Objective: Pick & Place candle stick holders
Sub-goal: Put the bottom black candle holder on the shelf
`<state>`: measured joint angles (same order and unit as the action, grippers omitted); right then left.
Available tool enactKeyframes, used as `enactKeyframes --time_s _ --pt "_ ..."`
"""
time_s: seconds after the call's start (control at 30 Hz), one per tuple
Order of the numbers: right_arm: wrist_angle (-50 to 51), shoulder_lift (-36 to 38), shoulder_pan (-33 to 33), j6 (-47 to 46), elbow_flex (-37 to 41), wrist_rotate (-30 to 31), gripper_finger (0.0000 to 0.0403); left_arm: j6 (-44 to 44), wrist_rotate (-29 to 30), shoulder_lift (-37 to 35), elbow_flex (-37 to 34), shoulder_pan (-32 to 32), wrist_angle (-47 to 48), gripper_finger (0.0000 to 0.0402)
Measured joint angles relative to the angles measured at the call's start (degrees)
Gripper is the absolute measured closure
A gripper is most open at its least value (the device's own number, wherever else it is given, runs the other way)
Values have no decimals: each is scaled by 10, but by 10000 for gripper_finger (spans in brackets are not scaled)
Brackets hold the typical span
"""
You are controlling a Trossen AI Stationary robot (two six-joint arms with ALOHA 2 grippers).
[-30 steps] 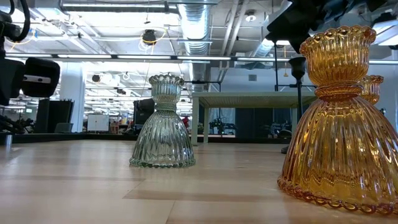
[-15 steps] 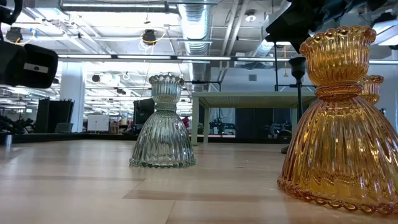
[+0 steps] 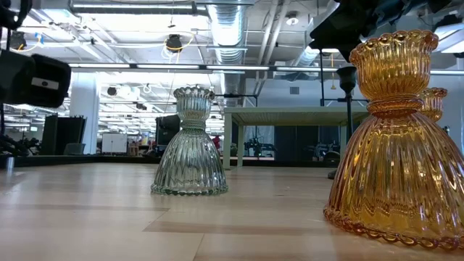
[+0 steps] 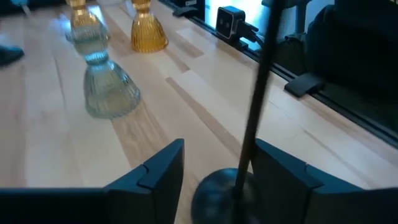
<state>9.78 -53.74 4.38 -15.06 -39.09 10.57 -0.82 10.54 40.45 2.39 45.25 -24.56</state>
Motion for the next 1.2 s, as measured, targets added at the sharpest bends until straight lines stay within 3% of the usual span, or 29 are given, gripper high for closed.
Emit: enactKeyframes --time_s 0.33,0.63,1.0,1.2 --pt "0 0 0 0 0 0 285 -61 0 90 0 0 -71 232" --pt "0 0 0 0 0 0 285 -59 1 114 0 0 -98 256" --pt "0 0 0 0 0 0 285 -54 3 114 0 0 -106 335" --pt "0 0 0 0 0 0 285 -44 45 114 0 0 -119 382"
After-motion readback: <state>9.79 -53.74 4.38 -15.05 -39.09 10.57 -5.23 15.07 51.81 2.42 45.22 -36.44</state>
